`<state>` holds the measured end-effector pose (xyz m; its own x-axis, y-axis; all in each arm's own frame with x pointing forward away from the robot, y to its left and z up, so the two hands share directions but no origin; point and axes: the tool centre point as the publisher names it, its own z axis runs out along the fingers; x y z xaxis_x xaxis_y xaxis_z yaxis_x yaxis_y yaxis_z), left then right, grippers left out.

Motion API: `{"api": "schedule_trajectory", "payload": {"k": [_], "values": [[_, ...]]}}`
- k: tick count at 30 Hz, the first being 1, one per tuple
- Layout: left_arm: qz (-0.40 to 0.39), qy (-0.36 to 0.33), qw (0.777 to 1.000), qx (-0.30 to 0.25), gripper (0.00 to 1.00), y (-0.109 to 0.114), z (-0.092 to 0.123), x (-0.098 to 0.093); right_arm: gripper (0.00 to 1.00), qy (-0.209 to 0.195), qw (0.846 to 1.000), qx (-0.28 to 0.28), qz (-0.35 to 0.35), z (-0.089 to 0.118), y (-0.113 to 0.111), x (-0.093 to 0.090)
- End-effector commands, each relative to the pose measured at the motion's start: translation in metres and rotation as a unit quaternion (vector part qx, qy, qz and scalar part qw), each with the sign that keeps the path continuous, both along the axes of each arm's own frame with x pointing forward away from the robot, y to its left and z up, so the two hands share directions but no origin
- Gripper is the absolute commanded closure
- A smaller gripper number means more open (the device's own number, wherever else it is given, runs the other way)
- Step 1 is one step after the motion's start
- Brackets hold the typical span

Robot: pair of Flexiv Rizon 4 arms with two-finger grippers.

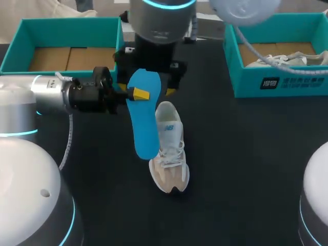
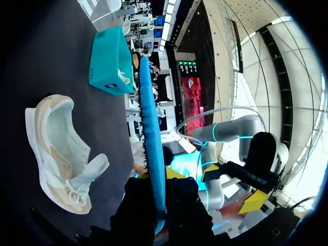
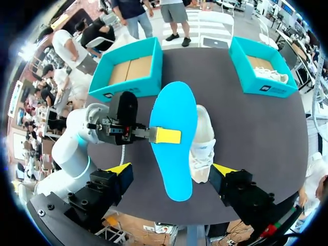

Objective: Take the shoe out of the shoebox, open the shoe tongue, remove and reinsert the insole, then place the shoe into the shoebox

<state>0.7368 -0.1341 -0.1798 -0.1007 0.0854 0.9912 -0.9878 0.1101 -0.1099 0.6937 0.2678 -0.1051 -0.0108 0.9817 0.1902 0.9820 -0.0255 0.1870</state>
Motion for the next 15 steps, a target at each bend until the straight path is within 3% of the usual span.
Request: {"api": "schedule_trajectory", "payload": {"k": [1,15], "values": [[0.0,0.0,1.0,-0.001,1.0,0.0,-0.001,0.0,0.0,0.015,0.988,0.148,0.035,-0.01,-0.036,0.007],[0.0,0.0,1.0,-0.001,1.0,0.0,-0.001,0.0,0.0,-0.002,0.959,0.279,0.054,-0.018,-0.061,0.021]]}}
